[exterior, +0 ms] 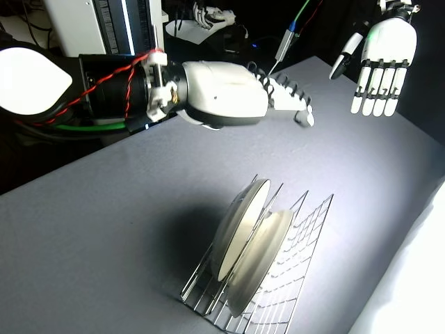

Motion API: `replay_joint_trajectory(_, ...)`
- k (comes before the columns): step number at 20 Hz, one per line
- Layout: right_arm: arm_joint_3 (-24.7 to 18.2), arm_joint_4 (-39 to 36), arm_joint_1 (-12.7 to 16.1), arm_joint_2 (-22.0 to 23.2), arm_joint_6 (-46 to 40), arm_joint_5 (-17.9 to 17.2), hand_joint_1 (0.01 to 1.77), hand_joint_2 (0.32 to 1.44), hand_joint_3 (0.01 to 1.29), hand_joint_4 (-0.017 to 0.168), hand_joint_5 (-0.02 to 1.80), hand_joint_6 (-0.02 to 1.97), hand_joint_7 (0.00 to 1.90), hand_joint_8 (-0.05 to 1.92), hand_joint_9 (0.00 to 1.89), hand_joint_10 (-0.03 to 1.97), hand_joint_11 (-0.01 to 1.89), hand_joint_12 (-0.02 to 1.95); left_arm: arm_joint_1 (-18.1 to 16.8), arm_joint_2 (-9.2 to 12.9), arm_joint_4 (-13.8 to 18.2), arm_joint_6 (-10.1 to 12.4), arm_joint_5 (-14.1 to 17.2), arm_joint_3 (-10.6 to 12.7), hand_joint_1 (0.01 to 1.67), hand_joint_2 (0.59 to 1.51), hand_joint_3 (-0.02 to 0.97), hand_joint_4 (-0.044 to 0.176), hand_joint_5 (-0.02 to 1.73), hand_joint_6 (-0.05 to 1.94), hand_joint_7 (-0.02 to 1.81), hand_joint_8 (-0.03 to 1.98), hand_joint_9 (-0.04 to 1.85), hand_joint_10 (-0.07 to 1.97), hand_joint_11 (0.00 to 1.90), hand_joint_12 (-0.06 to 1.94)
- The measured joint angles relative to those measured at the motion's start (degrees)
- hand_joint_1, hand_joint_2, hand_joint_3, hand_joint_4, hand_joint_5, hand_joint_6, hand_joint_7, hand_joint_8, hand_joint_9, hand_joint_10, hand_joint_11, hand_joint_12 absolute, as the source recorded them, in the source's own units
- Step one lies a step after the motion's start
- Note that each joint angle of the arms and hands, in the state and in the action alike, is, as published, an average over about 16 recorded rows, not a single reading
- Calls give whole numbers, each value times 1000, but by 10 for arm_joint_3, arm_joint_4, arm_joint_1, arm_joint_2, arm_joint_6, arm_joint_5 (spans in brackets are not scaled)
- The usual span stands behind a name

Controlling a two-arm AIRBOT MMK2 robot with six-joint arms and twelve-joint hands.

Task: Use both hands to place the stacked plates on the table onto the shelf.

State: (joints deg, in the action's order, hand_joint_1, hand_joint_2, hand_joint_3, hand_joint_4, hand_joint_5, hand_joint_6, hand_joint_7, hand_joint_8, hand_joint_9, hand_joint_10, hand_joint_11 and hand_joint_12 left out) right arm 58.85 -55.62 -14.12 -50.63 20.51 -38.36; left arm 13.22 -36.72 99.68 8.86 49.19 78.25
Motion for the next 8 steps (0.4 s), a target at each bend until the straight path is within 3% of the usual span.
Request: replay_joint_trajectory(8, 11, -65, 0, -1, 28, -55, 787, 1026, 14, 4, 117, 16, 122, 14, 136, 5, 12, 527, -4, -2, 0, 4, 4, -3, 22, 1211, 17, 3, 19, 8, 13, 16, 18, 9, 13, 3)
